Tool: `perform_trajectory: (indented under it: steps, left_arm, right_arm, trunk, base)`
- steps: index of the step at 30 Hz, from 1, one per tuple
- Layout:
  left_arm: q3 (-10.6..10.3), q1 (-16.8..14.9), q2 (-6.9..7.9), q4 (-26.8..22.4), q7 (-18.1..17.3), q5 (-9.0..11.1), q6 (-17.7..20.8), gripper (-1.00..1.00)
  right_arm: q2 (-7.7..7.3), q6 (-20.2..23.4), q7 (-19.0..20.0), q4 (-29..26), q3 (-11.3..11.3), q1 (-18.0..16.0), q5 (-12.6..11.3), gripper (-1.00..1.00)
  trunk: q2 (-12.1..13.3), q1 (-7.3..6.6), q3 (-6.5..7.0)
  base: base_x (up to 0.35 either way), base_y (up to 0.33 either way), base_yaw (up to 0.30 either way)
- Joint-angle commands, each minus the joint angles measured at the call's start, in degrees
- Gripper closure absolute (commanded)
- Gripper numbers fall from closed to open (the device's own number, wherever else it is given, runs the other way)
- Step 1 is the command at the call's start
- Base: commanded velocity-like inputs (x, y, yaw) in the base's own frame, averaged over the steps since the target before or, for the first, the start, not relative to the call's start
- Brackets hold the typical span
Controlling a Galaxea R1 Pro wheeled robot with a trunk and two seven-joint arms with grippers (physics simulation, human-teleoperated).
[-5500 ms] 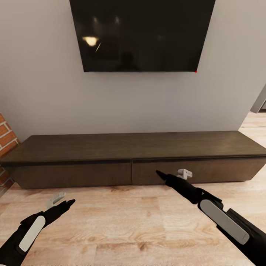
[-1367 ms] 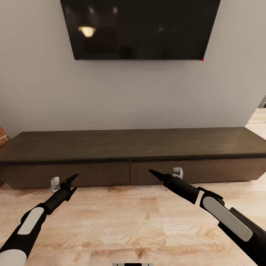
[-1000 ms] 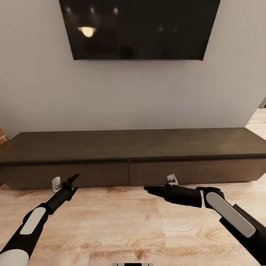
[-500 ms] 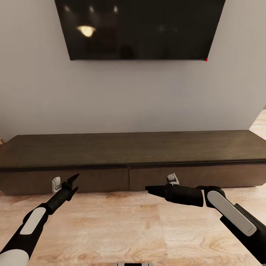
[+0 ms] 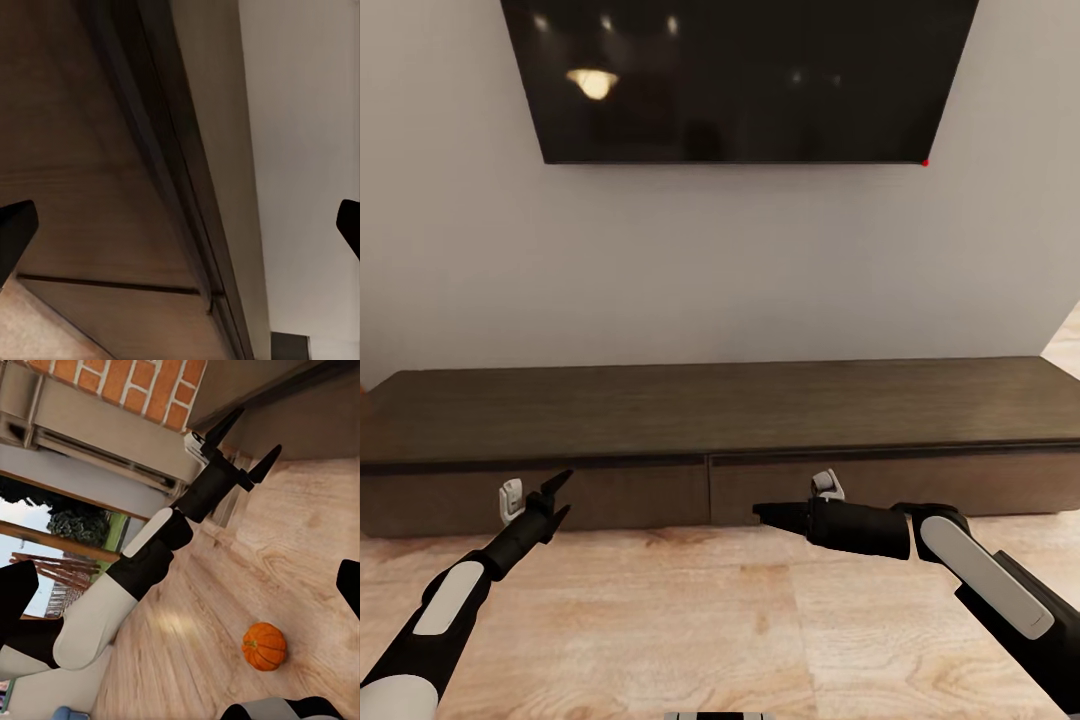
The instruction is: Place each of the two pumpkins and all three candles from the living room inside a cabinet in the living room (use any cabinet), then make sure every cabinet is closed, and position the cauldron so it is next to a table in the living room.
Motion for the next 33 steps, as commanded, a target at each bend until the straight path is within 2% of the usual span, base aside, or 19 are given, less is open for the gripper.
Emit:
perform_trajectory:
  steps: [1, 33]
  left_arm:
    - [0.1, 0.0, -0.02, 0.0, 0.0, 0.4, 0.4, -1.00]
    - [0.2, 0.0, 0.03, 0.1, -0.4, 0.3, -0.1, -1.00]
  right_arm:
    - [-0.04, 0.0, 0.2, 0.0, 0.1, -0.1, 0.1, -1.00]
    - [0.22, 0.0, -0.3, 0.1, 0.1, -0.1, 0.1, -1.00]
  trunk:
    - [0.0, 0.01, -0.05]
    - [0.0, 0.01, -0.05]
  base:
    - [0.178, 0.000, 0.000]
    - [0.081, 0.000, 0.000]
